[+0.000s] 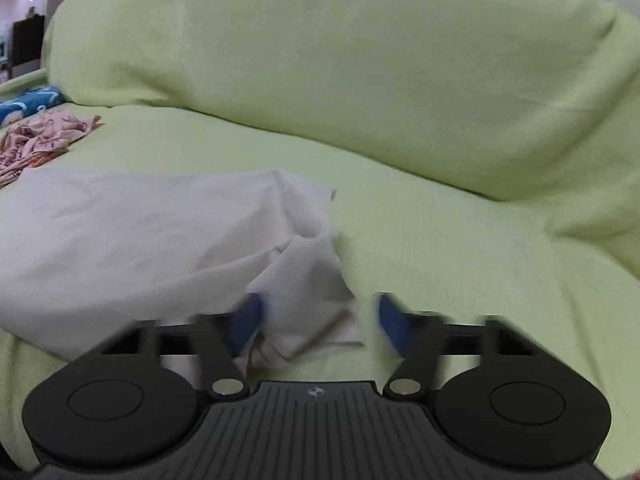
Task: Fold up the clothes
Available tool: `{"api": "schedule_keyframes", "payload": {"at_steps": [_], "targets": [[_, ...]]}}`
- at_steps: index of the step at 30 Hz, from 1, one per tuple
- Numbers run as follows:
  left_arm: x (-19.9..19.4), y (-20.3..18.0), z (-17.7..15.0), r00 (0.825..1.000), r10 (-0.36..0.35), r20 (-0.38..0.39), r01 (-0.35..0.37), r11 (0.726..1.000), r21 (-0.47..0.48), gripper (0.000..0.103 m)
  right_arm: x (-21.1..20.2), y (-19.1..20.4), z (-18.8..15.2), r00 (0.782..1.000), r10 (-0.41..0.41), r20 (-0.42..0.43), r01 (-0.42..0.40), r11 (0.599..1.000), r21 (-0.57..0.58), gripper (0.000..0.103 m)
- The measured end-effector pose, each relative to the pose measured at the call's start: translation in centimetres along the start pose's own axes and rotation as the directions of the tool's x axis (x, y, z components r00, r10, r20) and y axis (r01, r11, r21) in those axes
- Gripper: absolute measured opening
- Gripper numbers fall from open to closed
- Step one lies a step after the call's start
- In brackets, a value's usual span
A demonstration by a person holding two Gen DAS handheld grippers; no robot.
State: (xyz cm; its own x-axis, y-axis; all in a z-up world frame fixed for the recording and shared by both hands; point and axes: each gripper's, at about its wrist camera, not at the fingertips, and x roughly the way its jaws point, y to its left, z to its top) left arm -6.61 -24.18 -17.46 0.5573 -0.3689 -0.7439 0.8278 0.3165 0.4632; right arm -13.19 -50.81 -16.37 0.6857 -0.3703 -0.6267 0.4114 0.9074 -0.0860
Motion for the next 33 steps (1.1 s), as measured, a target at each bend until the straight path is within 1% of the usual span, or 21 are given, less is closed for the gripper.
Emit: {"api": "schedule_keyframes", "payload": {"at_steps": [1, 3, 5, 7, 10, 12, 15, 17, 18, 19, 21, 23, 24, 25, 26, 27, 28, 29, 30, 32, 33], "targets": [[-0.3, 0.3, 0.3, 1.000, 0.012, 0.012, -0.012, 1.000, -0.008, 0.004, 0.6, -0.3, 0.4, 1.000, 0.017, -0.001, -0.017, 0.999, 0.027, 0.004], [-1.8, 2.2, 1.2, 0.998, 0.022, 0.058, -0.018, 0.998, -0.062, 0.004, -0.2, -1.5, 1.8, 0.997, 0.029, 0.068, -0.037, 0.991, 0.131, 0.002], [-3.5, 4.3, 2.1, 0.994, 0.030, 0.108, -0.018, 0.993, -0.119, 0.004, -2.4, -3.7, 3.5, 0.986, 0.059, 0.159, -0.099, 0.962, 0.255, 0.002], [-5.6, 6.5, 3.3, 0.986, 0.047, 0.157, -0.022, 0.987, -0.162, 0.003, -5.0, -5.3, 5.1, 0.966, 0.084, 0.243, -0.161, 0.934, 0.319, 0.002], [-9.3, 9.1, 5.0, 0.965, 0.065, 0.253, -0.016, 0.981, -0.192, 0.003, -9.2, -7.3, 7.3, 0.929, 0.094, 0.359, -0.230, 0.905, 0.357, 0.002], [-12.1, 10.5, 5.7, 0.946, 0.023, 0.324, 0.050, 0.976, -0.214, 0.003, -12.0, -8.2, 8.5, 0.901, 0.079, 0.427, -0.249, 0.900, 0.358, 0.002], [-15.8, 12.4, 6.7, 0.903, -0.048, 0.426, 0.165, 0.956, -0.241, 0.003, -15.6, -9.6, 10.7, 0.858, 0.046, 0.511, -0.254, 0.904, 0.344, 0.003], [-16.8, 13.9, 7.3, 0.875, -0.122, 0.469, 0.274, 0.923, -0.271, 0.003, -17.3, -10.4, 12.8, 0.832, 0.003, 0.554, -0.215, 0.923, 0.318, 0.003], [-16.6, 14.6, 7.7, 0.867, -0.148, 0.475, 0.316, 0.902, -0.296, 0.003, -18.3, -11.6, 13.4, 0.825, -0.008, 0.565, -0.201, 0.930, 0.306, 0.003], [-16.3, 15.4, 8.0, 0.861, -0.171, 0.480, 0.354, 0.879, -0.321, 0.003, -17.7, -11.8, 15.0, 0.835, -0.011, 0.551, -0.188, 0.934, 0.303, 0.003], [-13.9, 16.8, 8.6, 0.871, -0.207, 0.446, 0.399, 0.826, -0.397, 0.003, -16.0, -12.3, 18.3, 0.856, -0.015, 0.516, -0.164, 0.940, 0.298, 0.004], [-9.4, 17.6, 8.8, 0.894, -0.273, 0.354, 0.428, 0.751, -0.503, 0.003, -11.5, -12.8, 21.0, 0.906, 0.014, 0.424, -0.162, 0.936, 0.314, 0.006], [-7.1, 18.0, 8.9, 0.900, -0.310, 0.307, 0.435, 0.709, -0.556, 0.004, -9.5, -13.3, 22.1, 0.927, 0.031, 0.374, -0.162, 0.933, 0.323, 0.016], [-4.2, 18.1, 8.6, 0.909, -0.335, 0.250, 0.416, 0.678, -0.605, 0.004, -8.3, -14.7, 22.2, 0.948, 0.053, 0.313, -0.164, 0.927, 0.338, 0.024], [-1.3, 18.0, 8.2, 0.919, -0.348, 0.185, 0.380, 0.654, -0.655, 0.004, -5.2, -14.3, 22.7, 0.970, 0.062, 0.236, -0.144, 0.926, 0.350, 0.046], [1.3, 17.7, 7.6, 0.925, -0.361, 0.121, 0.341, 0.645, -0.684, 0.004, -2.5, -13.6, 22.9, 0.985, 0.048, 0.165, -0.104, 0.929, 0.354, 0.053], [3.5, 17.4, 6.9, 0.927, -0.367, 0.072, 0.309, 0.643, -0.700, 0.004, -0.4, -12.6, 22.6, 0.993, 0.035, 0.116, -0.072, 0.938, 0.340, 0.057], [5.2, 17.1, 6.1, 0.929, -0.369, 0.034, 0.281, 0.641, -0.714, 0.004, 1.0, -11.6, 22.0, 0.996, 0.037, 0.086, -0.062, 0.945, 0.322, 0.056], [6.4, 17.0, 5.3, 0.928, -0.374, 0.009, 0.264, 0.638, -0.724, 0.005, 1.9, -10.7, 21.0, 0.996, 0.043, 0.073, -0.064, 0.947, 0.316, 0.058], [7.6, 17.2, 3.7, 0.925, -0.381, 0.000, 0.260, 0.632, -0.730, 0.005, 2.7, -9.0, 18.2, 0.996, 0.071, 0.058, -0.086, 0.947, 0.309, 0.062], [7.5, 17.1, 3.0, 0.926, -0.377, 0.003, 0.262, 0.640, -0.722, 0.005, 2.6, -8.3, 16.4, 0.996, 0.068, 0.060, -0.083, 0.947, 0.309, 0.069]]}}
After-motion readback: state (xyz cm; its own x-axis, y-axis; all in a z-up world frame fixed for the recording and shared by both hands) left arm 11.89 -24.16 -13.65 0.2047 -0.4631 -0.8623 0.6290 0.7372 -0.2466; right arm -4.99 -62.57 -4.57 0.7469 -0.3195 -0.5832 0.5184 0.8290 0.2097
